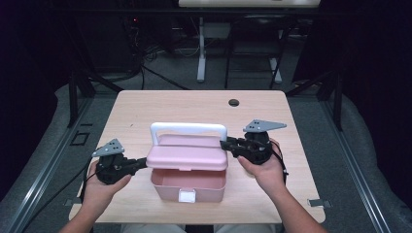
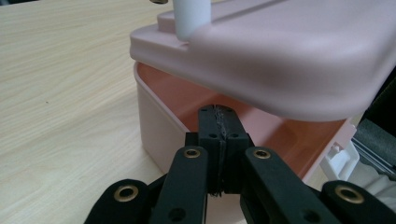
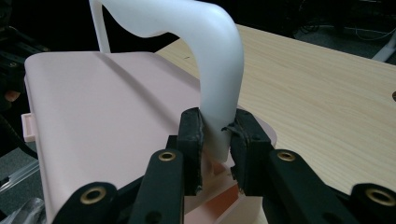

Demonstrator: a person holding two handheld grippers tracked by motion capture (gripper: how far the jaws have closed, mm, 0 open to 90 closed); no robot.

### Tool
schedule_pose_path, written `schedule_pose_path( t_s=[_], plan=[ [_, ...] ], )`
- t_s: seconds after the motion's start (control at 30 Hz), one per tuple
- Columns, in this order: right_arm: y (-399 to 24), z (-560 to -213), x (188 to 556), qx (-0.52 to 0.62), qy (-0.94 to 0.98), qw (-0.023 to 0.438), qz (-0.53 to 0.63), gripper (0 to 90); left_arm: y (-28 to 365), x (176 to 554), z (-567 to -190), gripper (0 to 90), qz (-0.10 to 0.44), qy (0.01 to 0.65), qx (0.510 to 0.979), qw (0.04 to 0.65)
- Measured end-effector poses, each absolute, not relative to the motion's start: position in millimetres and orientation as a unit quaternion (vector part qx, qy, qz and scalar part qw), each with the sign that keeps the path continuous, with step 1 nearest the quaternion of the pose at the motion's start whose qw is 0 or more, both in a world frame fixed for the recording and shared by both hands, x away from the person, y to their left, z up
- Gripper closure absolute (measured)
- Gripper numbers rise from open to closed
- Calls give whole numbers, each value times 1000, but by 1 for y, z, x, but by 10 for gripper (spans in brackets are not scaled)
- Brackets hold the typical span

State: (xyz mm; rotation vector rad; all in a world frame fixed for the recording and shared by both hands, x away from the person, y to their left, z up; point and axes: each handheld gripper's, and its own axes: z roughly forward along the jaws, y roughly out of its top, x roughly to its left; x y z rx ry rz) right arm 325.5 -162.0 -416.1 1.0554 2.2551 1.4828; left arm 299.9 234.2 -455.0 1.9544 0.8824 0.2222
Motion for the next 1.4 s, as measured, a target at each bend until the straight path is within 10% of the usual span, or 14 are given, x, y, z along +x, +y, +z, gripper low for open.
schedule_pose_path(
  t_s=[1.4],
  plan=[
    [-182,-423,318,381,749,133,526,724,209,297,-440,896,79,323,814,477]
  ],
)
